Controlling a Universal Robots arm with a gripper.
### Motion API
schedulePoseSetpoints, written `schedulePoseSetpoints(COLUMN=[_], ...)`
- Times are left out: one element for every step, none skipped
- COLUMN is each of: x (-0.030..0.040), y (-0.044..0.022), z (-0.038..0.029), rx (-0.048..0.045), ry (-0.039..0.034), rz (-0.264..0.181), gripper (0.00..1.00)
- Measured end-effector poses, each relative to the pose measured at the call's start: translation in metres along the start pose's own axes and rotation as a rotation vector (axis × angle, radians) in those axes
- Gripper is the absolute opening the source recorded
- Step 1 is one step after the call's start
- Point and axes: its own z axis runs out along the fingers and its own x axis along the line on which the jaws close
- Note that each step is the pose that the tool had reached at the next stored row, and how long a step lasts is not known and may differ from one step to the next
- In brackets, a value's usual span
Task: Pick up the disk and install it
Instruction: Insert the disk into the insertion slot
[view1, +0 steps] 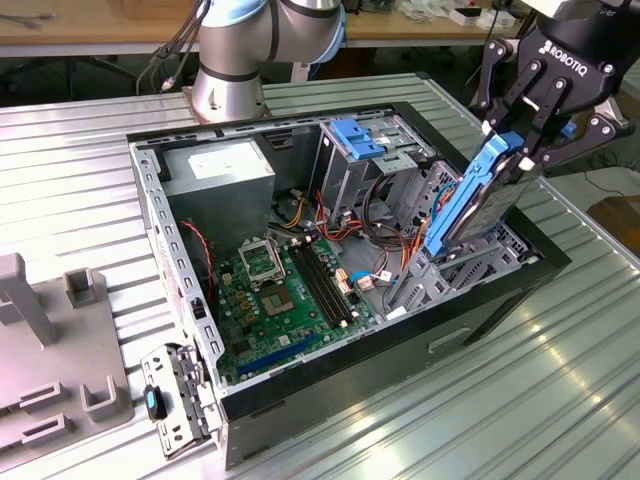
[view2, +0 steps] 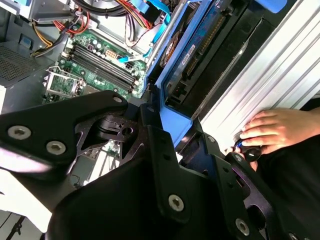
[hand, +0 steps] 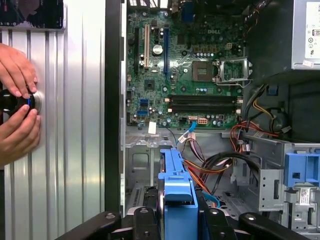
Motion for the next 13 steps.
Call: schedulePoseSetpoints(x=[0.0001,0.0003,0.0005,0.0005,0.0005,0.0005,0.0005,0.0005,0.0005,0.0006,0.0005,0.0006,0.0006], y=[-0.0001,-0.0001,-0.0002,-0.0002,-0.0002,-0.0002,-0.0002,-0.0003,-0.0003,-0.0006,-0.0008,-0.0008,-0.0009], z=[0.0013,0.0023,0.0038,0.0045,0.0046,0.0046,0.0047,0.0047,0.0047,0.0047,0.0047,0.0047,0.0047], rx=[0.0000,0.0000,0.0000,0.0000,0.0000,0.0000,0.0000,0.0001,0.0002,0.0002,0.0003,0.0004,0.0004], ry=[0.0000,-0.0001,0.0000,0.0000,0.0002,0.0001,0.0001,0.0002,0.0004,0.0005,0.0008,0.0010,0.0009], rz=[0.000,0.000,0.000,0.000,0.002,0.002,0.003,0.006,0.016,0.023,0.033,0.036,0.037], gripper=[0.37,0.37,0.37,0.37,0.37,0.37,0.37,0.37,0.37,0.37,0.37,0.37,0.37])
